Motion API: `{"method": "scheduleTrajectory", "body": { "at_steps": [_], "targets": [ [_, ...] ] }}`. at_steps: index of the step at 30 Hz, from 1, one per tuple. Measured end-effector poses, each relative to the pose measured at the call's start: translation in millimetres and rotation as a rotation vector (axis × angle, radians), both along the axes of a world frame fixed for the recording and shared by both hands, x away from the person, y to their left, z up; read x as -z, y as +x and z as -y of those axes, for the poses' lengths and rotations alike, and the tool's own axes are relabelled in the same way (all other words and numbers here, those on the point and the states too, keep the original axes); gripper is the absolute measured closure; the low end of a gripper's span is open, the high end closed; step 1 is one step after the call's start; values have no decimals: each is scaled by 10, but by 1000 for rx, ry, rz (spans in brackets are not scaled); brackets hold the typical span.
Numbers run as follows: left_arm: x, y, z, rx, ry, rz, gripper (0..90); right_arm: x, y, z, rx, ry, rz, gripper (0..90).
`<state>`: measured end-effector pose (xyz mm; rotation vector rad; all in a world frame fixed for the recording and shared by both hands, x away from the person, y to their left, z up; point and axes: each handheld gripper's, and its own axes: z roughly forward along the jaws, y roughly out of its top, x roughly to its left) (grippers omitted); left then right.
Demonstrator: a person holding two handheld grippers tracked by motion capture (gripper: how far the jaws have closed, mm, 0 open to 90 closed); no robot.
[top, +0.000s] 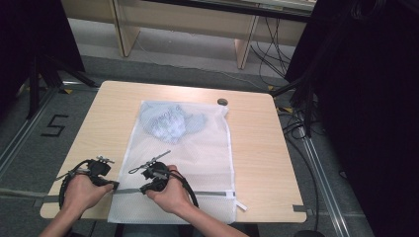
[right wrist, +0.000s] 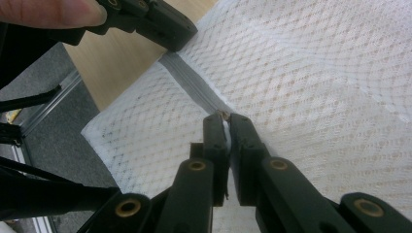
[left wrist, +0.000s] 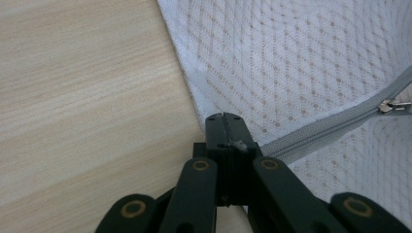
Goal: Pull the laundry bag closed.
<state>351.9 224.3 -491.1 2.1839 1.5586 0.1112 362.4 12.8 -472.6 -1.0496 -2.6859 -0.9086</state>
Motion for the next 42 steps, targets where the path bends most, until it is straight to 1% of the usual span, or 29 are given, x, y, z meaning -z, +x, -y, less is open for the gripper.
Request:
{"method": "scheduleTrajectory", "body": {
  "at_steps": [2,4,5,6,7,8,9,10,11,12,13,14,17,18,22,23,25,26,27,28,29,30,34,35,37,38,41,42],
  "targets": [
    [0,1,0,1,1,0,900,-3,-1,3,1,-5,2,871],
    [0,1,1,2,2,1,900,-14,-1,10,0,-4,-5,871],
    [8,-1,19,-19,0,9,900,-16,-1,10,0,-9,0,871],
    [1,1,7,-1,3,0,900,-21,3,16,-1,-8,-2,871],
    [11,-2,19,-23,-5,12,900,-24,2,18,-1,-12,1,871],
    [11,-2,19,-23,-5,12,900,-24,2,18,-1,-12,1,871],
    [2,0,6,-2,0,3,900,-32,2,25,1,-15,1,871],
    [2,0,6,-2,0,3,900,-32,2,25,1,-15,1,871],
    [9,-1,21,-22,-1,9,900,-32,4,28,-2,-10,1,871],
    [0,2,3,5,3,-2,900,-34,4,31,-5,-7,-3,871],
    [5,0,13,-9,-2,3,900,-37,0,34,-2,-17,5,871],
    [11,0,18,-21,-4,10,900,-35,-1,39,-1,-11,3,871],
    [8,1,20,-21,0,8,900,-36,5,51,1,-7,0,871],
    [10,0,19,-21,-5,11,900,-50,-2,59,16,-15,-19,871],
    [11,-1,19,-21,-4,12,900,-61,-2,75,21,-17,-17,871],
    [-1,1,1,3,2,0,900,-62,-4,84,21,-16,-15,870],
    [0,0,2,2,2,1,900,-62,-2,87,22,-11,-18,871],
    [0,0,3,1,2,0,900,-66,-2,95,23,-17,-17,871],
    [11,-1,20,-23,-4,11,900,-67,-2,100,24,-13,-20,871],
    [11,-1,19,-22,-4,11,900,-66,-1,104,26,-16,-15,871],
    [0,0,3,1,1,1,900,-68,2,109,25,-13,-16,871],
    [-1,1,2,0,2,0,900,-69,4,117,26,-8,-23,871],
    [0,0,1,2,1,1,900,-70,2,135,29,-15,-19,871],
    [0,0,1,2,1,1,900,-71,1,140,31,-11,-26,871],
    [0,0,0,2,1,1,900,-67,3,148,27,-12,-17,871],
    [0,0,2,2,2,1,900,-65,-3,158,38,-9,-26,871],
    [0,0,1,2,2,1,900,-64,-3,167,38,-4,-30,871],
    [0,0,1,3,2,1,900,-65,-6,170,41,-9,-26,871]
  ]
}}
